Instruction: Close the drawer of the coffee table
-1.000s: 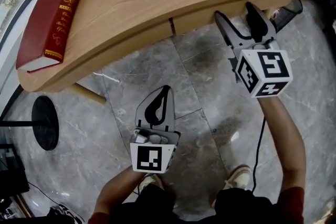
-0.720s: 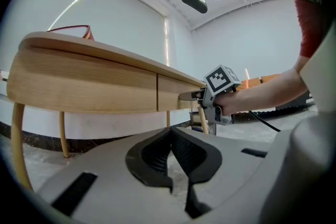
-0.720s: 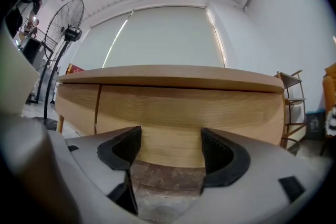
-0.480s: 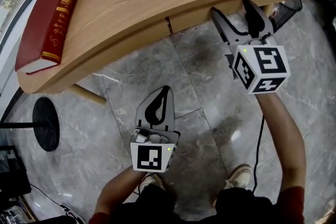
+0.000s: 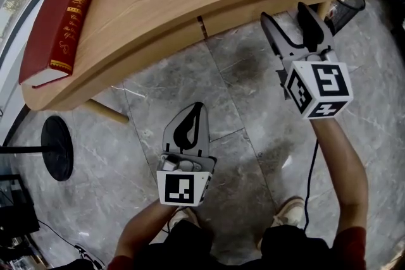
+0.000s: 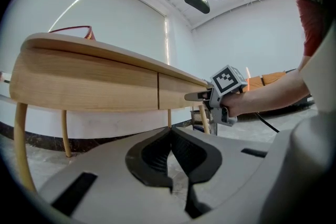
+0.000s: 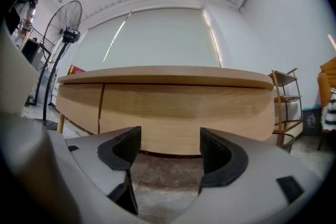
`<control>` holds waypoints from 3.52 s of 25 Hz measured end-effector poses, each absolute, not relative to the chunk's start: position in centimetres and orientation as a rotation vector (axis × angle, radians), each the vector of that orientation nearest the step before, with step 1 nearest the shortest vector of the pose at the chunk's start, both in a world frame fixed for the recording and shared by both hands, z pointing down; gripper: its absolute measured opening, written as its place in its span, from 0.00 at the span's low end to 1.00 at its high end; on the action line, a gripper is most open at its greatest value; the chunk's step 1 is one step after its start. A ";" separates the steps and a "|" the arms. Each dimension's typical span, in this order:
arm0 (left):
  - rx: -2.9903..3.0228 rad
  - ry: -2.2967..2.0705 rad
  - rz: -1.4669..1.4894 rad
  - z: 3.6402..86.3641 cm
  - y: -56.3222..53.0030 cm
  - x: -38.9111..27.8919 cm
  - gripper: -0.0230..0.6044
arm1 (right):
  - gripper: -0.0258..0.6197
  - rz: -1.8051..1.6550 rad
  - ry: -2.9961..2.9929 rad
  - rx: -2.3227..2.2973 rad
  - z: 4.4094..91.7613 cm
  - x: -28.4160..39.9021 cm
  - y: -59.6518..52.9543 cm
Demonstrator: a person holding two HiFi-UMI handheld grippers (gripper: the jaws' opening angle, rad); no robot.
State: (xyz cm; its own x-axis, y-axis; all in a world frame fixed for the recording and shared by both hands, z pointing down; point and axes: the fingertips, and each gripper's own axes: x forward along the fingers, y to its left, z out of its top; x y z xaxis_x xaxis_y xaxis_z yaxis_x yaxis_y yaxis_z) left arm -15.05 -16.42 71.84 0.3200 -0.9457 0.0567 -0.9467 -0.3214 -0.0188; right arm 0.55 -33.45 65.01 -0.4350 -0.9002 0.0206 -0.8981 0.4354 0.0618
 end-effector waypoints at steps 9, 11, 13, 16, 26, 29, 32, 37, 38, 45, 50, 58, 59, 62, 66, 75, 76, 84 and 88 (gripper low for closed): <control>2.531 -1.821 0.116 72.8 -15.9 -15.1 0.05 | 0.55 -0.031 -2.584 1.536 69.4 1.4 -28.3; 2.532 -1.819 0.121 72.8 -15.7 -15.0 0.05 | 0.55 0.000 -2.579 1.505 70.5 1.7 -26.6; 2.530 -1.826 0.120 72.8 -15.6 -15.1 0.05 | 0.55 0.027 -2.577 1.481 71.5 2.1 -25.0; 2.524 -1.838 0.125 73.0 -15.4 -15.4 0.05 | 0.55 0.039 -2.560 1.487 72.6 2.8 -22.6; 2.557 -1.802 0.198 74.4 -13.7 -14.4 0.05 | 0.55 0.133 -2.472 1.663 74.8 6.4 -15.7; 2.574 -1.798 0.188 74.5 -13.4 -14.1 0.05 | 0.55 0.133 -2.438 1.703 75.2 7.6 -14.8; 2.571 -1.783 0.196 74.9 -13.2 -13.9 0.05 | 0.55 0.137 -2.430 1.710 75.4 7.7 -14.8; 2.584 -1.779 0.200 74.8 -13.0 -13.5 0.05 | 0.55 0.135 -2.440 1.700 75.4 7.5 -14.8; 2.584 -1.778 0.202 74.8 -12.9 -13.5 0.05 | 0.55 0.132 -2.441 1.697 75.4 7.4 -14.8; 2.579 -1.772 0.210 75.0 -13.0 -13.5 0.05 | 0.37 0.079 -2.457 1.679 75.1 7.0 -14.4; 2.596 -1.771 0.221 75.0 -13.1 -13.4 0.05 | 0.17 0.082 -2.487 1.650 75.2 6.6 -14.2; 2.562 -1.758 0.211 76.0 -13.6 -14.0 0.05 | 0.04 0.121 -2.531 1.560 76.4 6.1 -14.4; 2.555 -1.748 0.202 76.1 -13.7 -14.2 0.05 | 0.04 0.115 -2.537 1.540 76.6 6.0 -14.4; 2.549 -1.745 0.209 75.8 -13.8 -15.1 0.05 | 0.04 0.110 -2.536 1.514 76.1 5.6 -14.6; 2.601 -1.686 0.297 73.6 -13.4 -15.8 0.05 | 0.04 0.161 -2.516 1.480 73.5 5.1 -14.5; 2.664 -1.588 0.631 59.1 -11.4 -16.6 0.05 | 0.04 0.374 -2.498 1.390 59.0 3.8 -13.6; 2.658 -1.585 0.628 56.7 -11.2 -16.7 0.05 | 0.04 0.393 -2.512 1.405 56.6 3.6 -13.7; 2.564 -1.691 0.507 34.9 -9.0 -17.5 0.05 | 0.04 0.540 -2.509 1.428 36.6 2.2 -12.0; 2.455 -1.771 0.444 26.4 -6.6 -18.4 0.05 | 0.04 0.586 -2.523 1.409 26.8 1.6 -10.3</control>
